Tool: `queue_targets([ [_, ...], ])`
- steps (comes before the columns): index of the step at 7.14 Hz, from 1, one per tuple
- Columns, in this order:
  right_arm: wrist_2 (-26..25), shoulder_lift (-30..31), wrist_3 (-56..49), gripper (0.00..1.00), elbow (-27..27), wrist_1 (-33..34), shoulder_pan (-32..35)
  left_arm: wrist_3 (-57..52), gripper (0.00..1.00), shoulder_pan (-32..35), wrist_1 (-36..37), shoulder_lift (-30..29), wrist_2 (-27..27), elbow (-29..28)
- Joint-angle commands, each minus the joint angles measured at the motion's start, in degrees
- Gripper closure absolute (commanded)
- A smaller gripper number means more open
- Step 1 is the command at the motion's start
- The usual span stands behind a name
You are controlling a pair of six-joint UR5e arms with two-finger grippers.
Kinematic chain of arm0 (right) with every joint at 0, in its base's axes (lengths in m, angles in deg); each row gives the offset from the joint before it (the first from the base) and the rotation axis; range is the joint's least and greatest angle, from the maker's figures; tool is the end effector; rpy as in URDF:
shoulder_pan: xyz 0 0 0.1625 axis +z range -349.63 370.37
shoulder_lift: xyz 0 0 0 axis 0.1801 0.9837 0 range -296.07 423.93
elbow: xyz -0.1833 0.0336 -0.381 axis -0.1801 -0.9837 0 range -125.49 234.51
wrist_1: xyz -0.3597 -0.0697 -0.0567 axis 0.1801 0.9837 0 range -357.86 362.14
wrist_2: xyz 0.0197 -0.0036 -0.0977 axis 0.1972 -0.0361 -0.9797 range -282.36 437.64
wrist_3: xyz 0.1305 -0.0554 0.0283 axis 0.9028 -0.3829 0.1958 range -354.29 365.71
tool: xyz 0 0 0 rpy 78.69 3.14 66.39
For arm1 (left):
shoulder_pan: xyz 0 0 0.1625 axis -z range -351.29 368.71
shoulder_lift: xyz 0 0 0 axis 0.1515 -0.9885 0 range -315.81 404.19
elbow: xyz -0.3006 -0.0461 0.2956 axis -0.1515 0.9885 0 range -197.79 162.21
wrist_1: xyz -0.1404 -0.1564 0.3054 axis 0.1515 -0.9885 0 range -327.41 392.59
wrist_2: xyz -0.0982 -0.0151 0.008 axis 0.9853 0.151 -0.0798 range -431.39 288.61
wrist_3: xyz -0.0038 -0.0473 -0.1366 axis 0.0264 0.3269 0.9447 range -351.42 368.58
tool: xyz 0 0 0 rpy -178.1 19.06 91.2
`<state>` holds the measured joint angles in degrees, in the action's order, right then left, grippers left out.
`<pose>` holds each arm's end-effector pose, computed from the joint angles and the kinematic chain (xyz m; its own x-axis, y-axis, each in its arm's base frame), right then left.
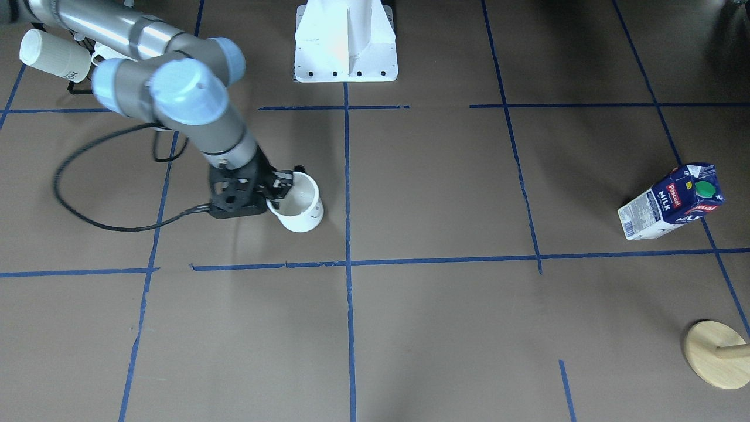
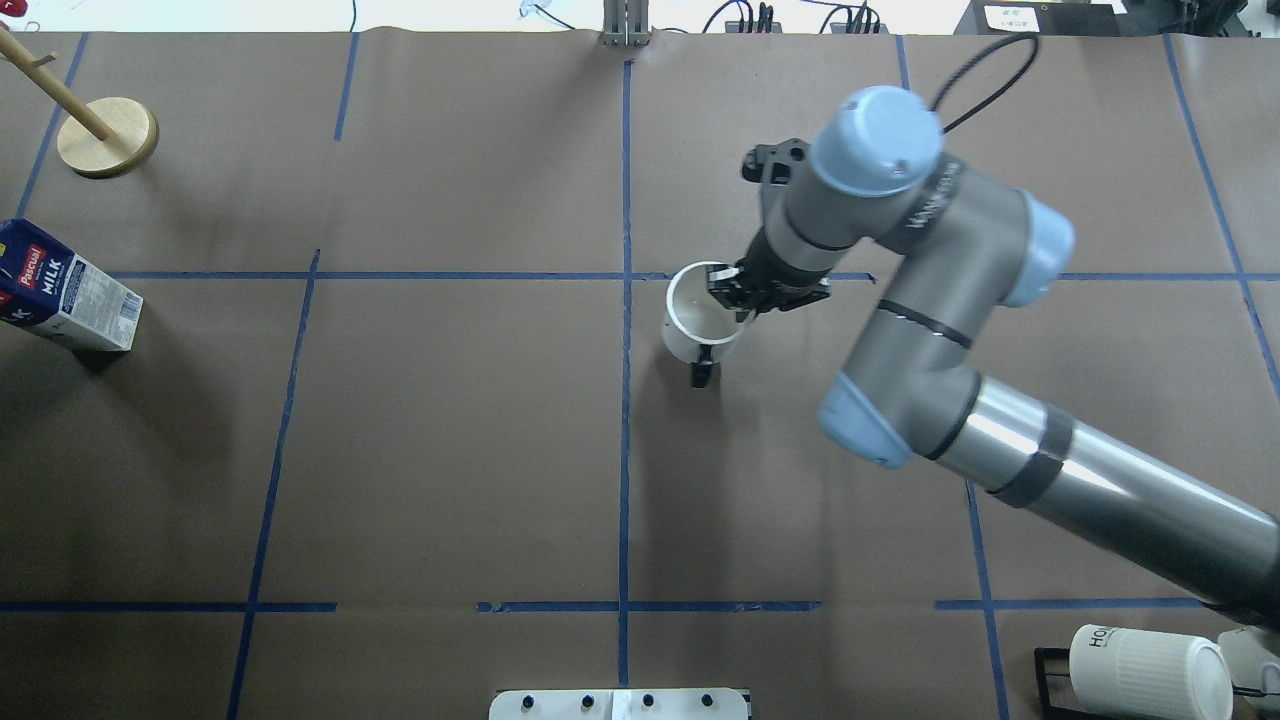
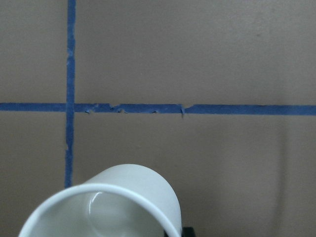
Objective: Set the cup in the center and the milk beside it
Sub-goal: 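Carry the white mug with the right gripper to the table center and set it down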
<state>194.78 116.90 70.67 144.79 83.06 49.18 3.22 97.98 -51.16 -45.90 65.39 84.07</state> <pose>-0.4975 -0.4864 0.3078 0.6140 0.0104 0.7892 -0.0445 0.9988 0.0214 -0.0223 -0.4484 0.6035 0.6797 0.1739 -0.7126 -0.0767 0.9830 0.1667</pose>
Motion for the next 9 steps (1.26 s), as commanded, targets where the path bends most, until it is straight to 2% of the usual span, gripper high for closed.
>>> queue_targets([
  [1, -2.44, -2.78, 5.96, 0.99, -3.18, 0.9, -1.62, 0.0, 0.0, 0.03, 0.08, 0.09, 1.46, -0.17],
  [3, -3.67, -3.31, 6.06, 0.95, -4.85, -1.29, -2.85, 0.09, 0.0, 0.03, 0.08, 0.09, 1.56, 0.17],
  [4, -3.76, -3.66, 6.06, 0.84, -5.2, -1.55, -3.55, 0.09, 0.0, 0.03, 0.08, 0.09, 1.65, 0.53],
  [5, -3.76, -4.01, 6.06, 0.65, -5.29, -1.47, -3.73, 0.09, 0.0, 0.03, 0.08, 0.09, 1.82, 0.62],
  [6, -3.76, -4.28, 6.49, 0.01, -5.21, -1.64, -3.91, 1.04, 0.0, 0.03, 0.08, -0.17, 3.22, 0.79],
  [7, -3.67, -4.54, 6.76, 0.0, -4.25, -1.65, -3.73, 9.32, 0.0, -0.32, -0.01, -1.13, 4.27, 2.01],
  [8, -2.19, -3.59, 6.5, 0.0, -0.67, -1.04, -0.95, 15.41, 0.0, -1.98, -0.01, -2.88, 4.11, 2.02],
  [9, 3.39, -0.18, 5.62, 0.0, 2.58, -1.03, 3.52, 16.86, 0.0, -5.21, -0.18, -3.51, 3.94, 1.33],
])
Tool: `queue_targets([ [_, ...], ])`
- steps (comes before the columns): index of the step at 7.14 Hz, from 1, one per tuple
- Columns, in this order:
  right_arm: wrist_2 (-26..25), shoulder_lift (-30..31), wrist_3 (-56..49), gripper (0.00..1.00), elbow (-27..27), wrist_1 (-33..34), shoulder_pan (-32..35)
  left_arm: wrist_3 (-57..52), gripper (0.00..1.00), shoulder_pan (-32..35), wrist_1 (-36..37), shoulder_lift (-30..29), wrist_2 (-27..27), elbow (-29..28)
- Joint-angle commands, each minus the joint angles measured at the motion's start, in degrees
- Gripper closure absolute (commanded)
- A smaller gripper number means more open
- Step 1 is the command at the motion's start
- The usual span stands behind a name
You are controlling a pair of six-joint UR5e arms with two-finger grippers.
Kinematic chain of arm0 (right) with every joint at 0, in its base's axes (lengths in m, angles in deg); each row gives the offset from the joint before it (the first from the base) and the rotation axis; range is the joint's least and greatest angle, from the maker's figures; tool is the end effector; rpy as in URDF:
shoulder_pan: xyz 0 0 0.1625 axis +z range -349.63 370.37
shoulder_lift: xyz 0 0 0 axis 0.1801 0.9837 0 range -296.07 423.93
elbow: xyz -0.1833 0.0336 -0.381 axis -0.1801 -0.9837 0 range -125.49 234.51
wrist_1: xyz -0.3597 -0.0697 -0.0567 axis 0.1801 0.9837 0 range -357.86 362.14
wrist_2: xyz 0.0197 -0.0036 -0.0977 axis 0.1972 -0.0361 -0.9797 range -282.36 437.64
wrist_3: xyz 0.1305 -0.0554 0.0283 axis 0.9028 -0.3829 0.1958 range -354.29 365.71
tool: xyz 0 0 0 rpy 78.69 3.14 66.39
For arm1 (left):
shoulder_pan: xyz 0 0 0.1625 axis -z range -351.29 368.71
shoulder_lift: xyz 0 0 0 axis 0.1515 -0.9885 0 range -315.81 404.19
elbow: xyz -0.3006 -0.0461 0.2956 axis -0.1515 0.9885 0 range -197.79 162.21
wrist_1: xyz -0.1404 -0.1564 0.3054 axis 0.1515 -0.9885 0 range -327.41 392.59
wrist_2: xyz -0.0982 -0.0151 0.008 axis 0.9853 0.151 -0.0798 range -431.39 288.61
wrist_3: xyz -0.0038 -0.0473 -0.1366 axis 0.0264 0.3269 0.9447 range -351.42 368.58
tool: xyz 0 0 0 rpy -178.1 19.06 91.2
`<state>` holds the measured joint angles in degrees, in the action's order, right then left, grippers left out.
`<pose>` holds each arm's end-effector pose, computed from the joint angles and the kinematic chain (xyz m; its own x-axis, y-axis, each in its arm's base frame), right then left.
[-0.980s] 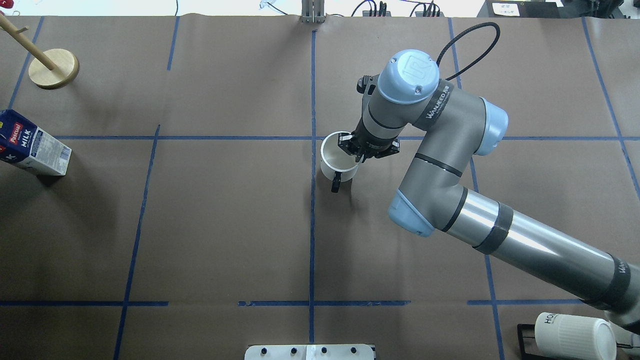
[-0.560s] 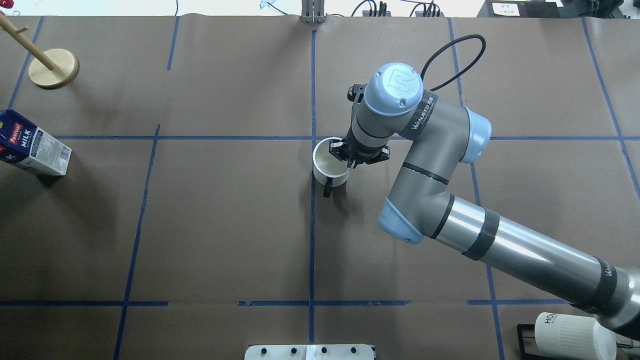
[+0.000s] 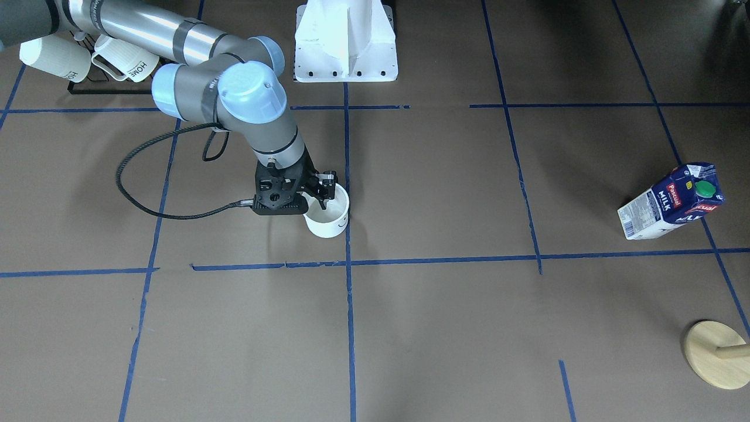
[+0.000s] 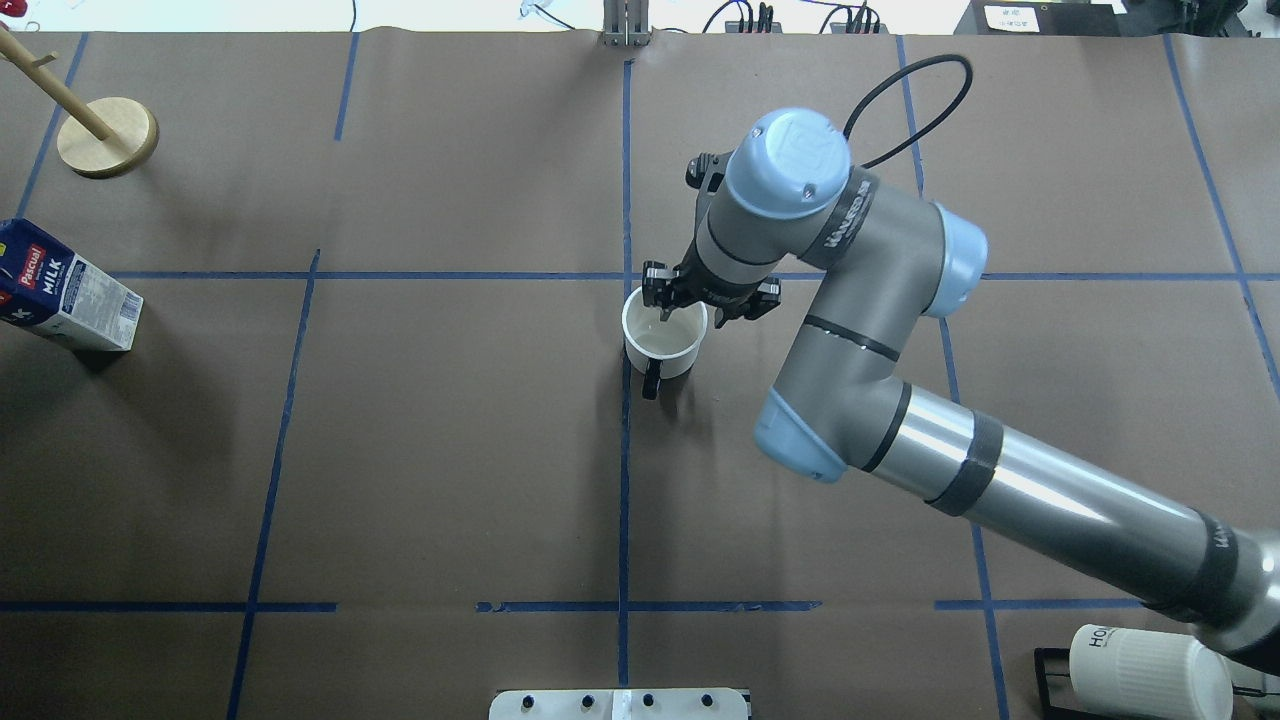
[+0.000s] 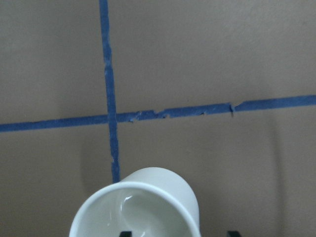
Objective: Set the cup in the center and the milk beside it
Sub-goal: 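Carry the white mug with the right gripper to the table center and set it down, then open the right gripper and lift it away from the mug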
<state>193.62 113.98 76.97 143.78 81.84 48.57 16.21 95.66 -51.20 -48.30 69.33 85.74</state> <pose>-0.5100 -0.4902 0.2773 0.5775 0.0869 0.8117 -0.1145 0.9931 -0.0249 0.0033 -0.4652 0.5639 0.6267 0.0335 -0.7785 0.0309 0.9972 0.0677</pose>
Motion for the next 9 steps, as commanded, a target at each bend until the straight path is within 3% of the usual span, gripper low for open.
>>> queue_targets([
  [1, 10.34, 9.56, -5.38, 0.0, 7.63, -0.25, 9.13, 6.24, 0.0, -4.92, -0.14, -3.29, -0.09, -1.65],
  [2, 10.66, 15.9, -13.09, 0.0, 11.58, -0.43, 10.31, 7.04, 0.0, -7.12, -0.23, -3.74, -0.09, -2.01],
  [3, 10.4, 17.61, -14.38, 0.0, 12.4, -0.43, 10.5, 7.92, 0.0, -9.05, -0.23, -4.71, -0.27, -2.54],
  [5, 10.05, 17.81, -14.31, 0.0, 11.97, -0.51, 10.24, 8.11, 0.0, -11.35, -2.67, -5.85, -3.5, -5.77],
  [9, 9.87, 17.89, -14.22, 0.0, 11.8, -0.52, 9.8, 8.11, 0.0, -13.98, -5.24, -6.91, -3.61, -10.45],
])
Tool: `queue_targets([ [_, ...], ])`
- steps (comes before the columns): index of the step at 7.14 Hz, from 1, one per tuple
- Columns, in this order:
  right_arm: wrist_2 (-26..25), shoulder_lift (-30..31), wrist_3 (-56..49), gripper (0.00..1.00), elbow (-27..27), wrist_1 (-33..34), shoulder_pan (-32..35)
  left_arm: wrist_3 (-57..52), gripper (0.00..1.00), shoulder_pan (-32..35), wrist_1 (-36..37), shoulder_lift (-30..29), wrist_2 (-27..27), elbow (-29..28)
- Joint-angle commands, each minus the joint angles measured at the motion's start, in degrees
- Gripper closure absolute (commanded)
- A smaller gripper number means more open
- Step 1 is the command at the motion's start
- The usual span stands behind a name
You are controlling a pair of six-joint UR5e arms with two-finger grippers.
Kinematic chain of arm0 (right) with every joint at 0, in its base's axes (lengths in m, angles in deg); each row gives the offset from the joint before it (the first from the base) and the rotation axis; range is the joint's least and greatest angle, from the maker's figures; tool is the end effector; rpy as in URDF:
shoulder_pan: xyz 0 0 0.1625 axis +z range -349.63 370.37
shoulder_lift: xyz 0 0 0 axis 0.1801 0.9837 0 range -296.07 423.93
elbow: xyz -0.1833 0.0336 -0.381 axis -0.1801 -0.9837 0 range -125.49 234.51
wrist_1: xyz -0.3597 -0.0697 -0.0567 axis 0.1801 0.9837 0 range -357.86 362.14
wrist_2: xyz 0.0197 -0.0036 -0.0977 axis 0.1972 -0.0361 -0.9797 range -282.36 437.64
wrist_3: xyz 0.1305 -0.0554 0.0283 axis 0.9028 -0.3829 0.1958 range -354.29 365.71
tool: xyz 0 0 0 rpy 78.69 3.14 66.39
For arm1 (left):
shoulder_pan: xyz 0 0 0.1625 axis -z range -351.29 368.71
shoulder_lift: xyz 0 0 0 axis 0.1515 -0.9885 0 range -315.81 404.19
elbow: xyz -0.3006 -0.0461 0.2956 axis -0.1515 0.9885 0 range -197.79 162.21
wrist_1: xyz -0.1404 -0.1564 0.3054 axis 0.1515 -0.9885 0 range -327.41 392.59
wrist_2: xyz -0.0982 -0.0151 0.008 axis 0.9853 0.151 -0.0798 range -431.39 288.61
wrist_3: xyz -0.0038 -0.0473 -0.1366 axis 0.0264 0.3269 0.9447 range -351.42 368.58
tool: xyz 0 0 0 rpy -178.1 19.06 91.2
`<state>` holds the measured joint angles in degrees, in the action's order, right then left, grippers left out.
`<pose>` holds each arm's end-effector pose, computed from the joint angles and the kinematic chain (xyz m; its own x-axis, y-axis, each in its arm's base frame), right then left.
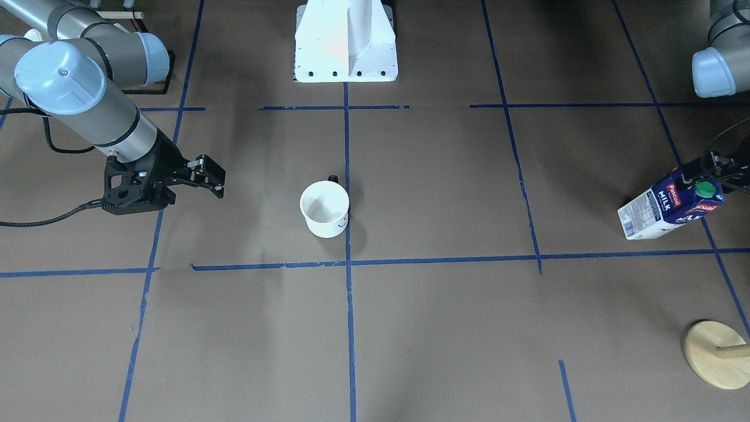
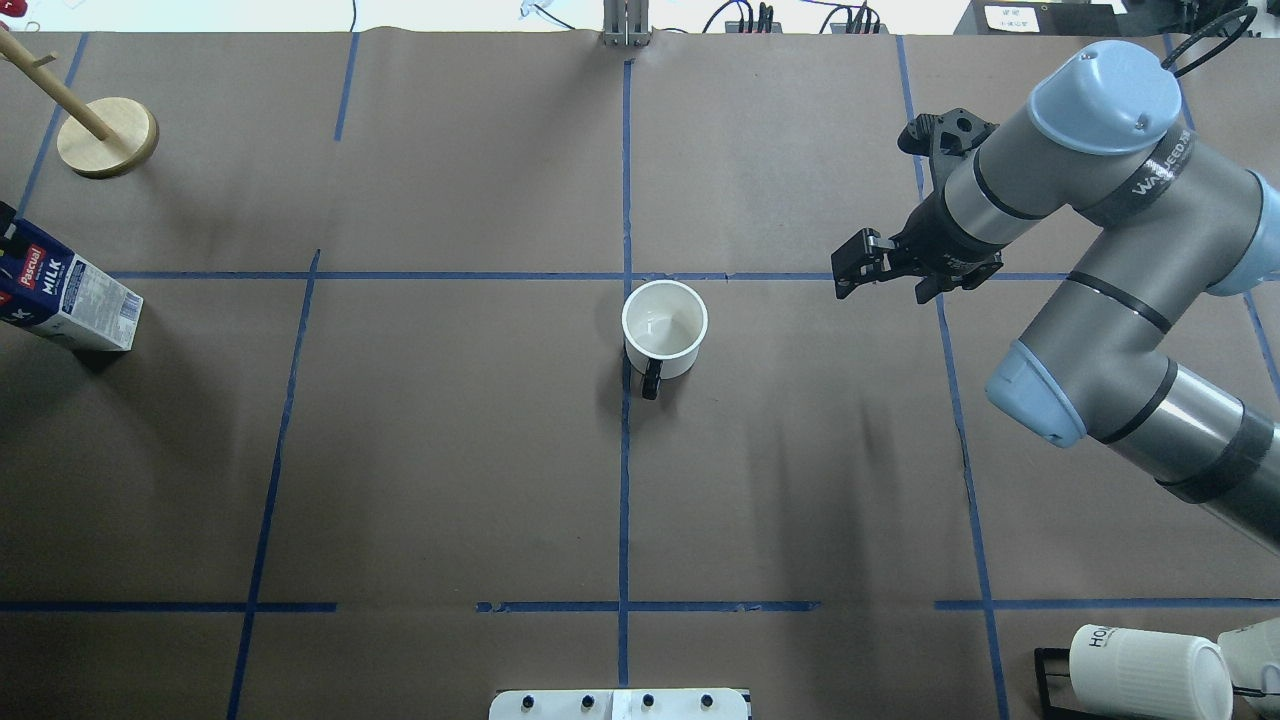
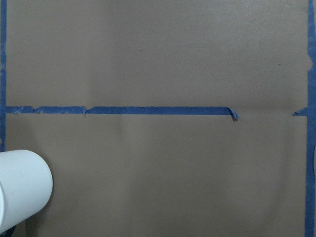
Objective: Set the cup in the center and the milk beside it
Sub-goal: 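Open the right gripper and lift it away from the mug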
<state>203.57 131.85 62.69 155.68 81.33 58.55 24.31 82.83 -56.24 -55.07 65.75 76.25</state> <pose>-0.3652 -0.4807 0.3805 0.5823 -0.0110 0.8129 -0.0166 0.9995 0.0254 0.1167 -0.5105 0.5766 0.6618 0.0670 -0.7467 -0.0917 0.9958 0.0081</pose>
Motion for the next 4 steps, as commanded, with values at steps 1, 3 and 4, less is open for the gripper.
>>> queue_targets([
  [1, -0.33, -0.06, 0.07, 0.0, -0.19, 0.0, -0.62, 0.0, 0.0, -1.95, -0.21, 0.03, -0.03, -1.05],
  [3, -0.42, -0.06, 0.24, 0.0, -0.45, 0.0, -1.07, 0.09, 0.6, -1.96, -0.03, 0.29, -0.2, -1.05],
  [4, -0.42, -0.15, 0.5, 0.0, -0.36, 0.0, -1.15, 0.27, 0.92, -1.96, -0.03, 0.03, -1.95, -0.18],
])
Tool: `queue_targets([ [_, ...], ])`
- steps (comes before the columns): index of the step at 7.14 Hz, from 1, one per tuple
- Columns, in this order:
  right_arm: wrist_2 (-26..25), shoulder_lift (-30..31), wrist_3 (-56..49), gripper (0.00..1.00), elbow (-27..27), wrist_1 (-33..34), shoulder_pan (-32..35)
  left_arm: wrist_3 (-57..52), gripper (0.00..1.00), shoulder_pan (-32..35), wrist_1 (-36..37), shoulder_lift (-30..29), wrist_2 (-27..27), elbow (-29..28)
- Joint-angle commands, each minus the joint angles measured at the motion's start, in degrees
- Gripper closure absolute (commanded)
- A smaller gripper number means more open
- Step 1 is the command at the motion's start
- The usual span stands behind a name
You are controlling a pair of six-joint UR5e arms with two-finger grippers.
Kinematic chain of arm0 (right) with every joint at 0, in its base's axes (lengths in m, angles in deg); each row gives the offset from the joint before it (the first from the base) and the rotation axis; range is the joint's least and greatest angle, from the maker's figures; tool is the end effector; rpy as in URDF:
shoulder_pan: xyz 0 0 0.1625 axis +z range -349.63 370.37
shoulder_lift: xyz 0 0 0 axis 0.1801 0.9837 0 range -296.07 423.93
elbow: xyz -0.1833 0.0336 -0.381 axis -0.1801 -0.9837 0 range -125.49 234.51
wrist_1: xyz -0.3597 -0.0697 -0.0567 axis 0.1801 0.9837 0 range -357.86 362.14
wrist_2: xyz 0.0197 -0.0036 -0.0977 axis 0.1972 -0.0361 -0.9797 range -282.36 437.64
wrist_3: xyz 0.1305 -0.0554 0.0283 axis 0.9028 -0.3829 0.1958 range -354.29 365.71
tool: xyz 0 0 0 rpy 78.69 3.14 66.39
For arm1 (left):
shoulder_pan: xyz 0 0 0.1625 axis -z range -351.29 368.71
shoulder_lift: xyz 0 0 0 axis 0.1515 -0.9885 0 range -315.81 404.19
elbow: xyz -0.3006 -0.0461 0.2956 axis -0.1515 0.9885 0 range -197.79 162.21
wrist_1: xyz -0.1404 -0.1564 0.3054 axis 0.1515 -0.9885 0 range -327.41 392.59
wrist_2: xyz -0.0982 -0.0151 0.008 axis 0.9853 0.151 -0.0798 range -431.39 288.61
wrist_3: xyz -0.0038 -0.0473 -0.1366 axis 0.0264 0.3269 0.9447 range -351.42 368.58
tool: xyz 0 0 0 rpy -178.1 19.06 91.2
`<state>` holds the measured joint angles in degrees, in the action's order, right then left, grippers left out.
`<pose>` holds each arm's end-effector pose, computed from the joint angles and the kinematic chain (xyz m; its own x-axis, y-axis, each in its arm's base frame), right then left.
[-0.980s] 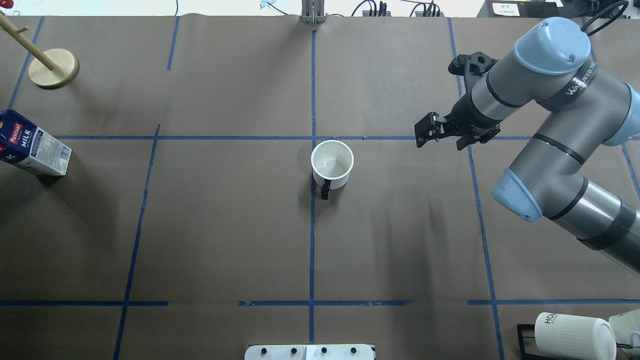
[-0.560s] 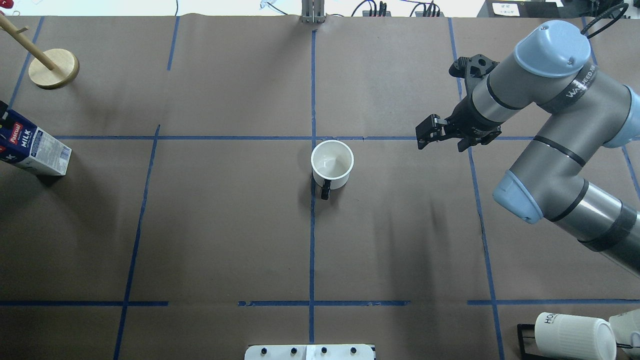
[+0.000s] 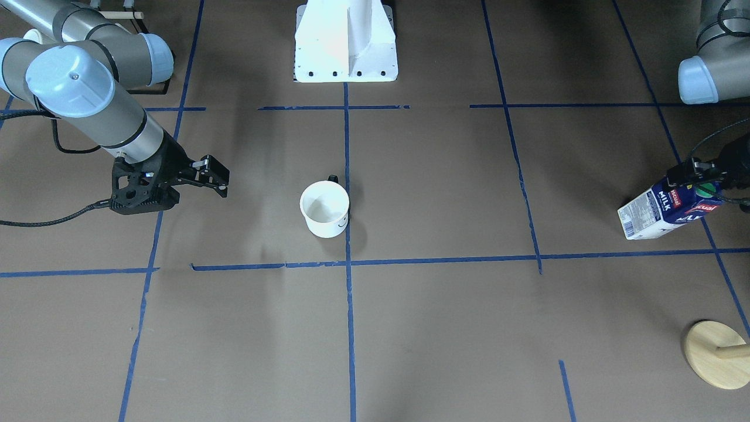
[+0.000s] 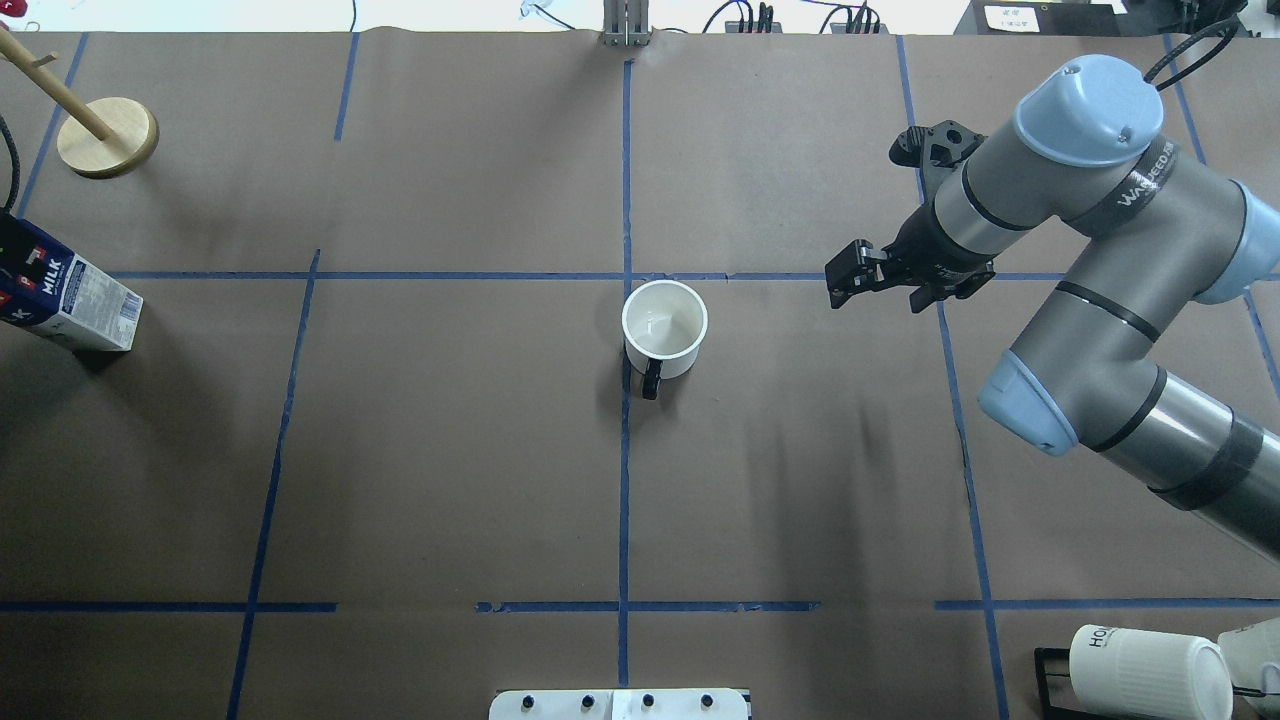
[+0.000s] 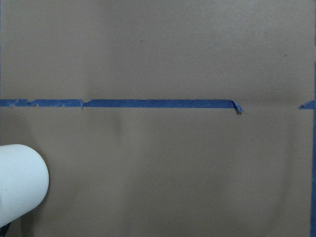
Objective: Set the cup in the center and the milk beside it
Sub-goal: 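Open the right gripper and lift it away from the mug, then grasp and lift the blue milk carton with the left gripper while the right holds back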
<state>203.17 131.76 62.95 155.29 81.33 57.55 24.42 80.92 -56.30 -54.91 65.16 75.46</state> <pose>-0.3743 -0.4763 0.3830 0.5879 -0.0135 0.8088 -0.0065 0.9998 0.0214 0.1325 -0.5058 0.5853 0.6702 0.0771 -0.7382 -0.1215 0.9926 -0.0067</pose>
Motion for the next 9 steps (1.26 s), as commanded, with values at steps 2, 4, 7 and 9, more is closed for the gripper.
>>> queue_targets([
  [2, -0.02, -0.07, 0.42, 0.0, 0.28, -0.09, -0.07, 6.95, 0.95, 0.12, 5.09, -1.7, -1.46, 11.09],
  [4, 0.33, 2.38, -0.63, 0.0, 1.42, -0.09, 1.33, 19.51, 0.95, -7.19, 20.8, -16.23, -1.81, 20.0],
  [7, 0.33, 8.62, -9.05, 0.0, 3.27, -0.09, 4.93, 41.53, 0.95, -28.15, 21.05, -37.77, -11.37, 8.86],
  [9, 0.15, 9.07, -9.43, 0.0, 3.36, -0.09, 5.12, 45.31, 0.94, -31.51, 12.76, -42.14, -14.11, -1.28],
])
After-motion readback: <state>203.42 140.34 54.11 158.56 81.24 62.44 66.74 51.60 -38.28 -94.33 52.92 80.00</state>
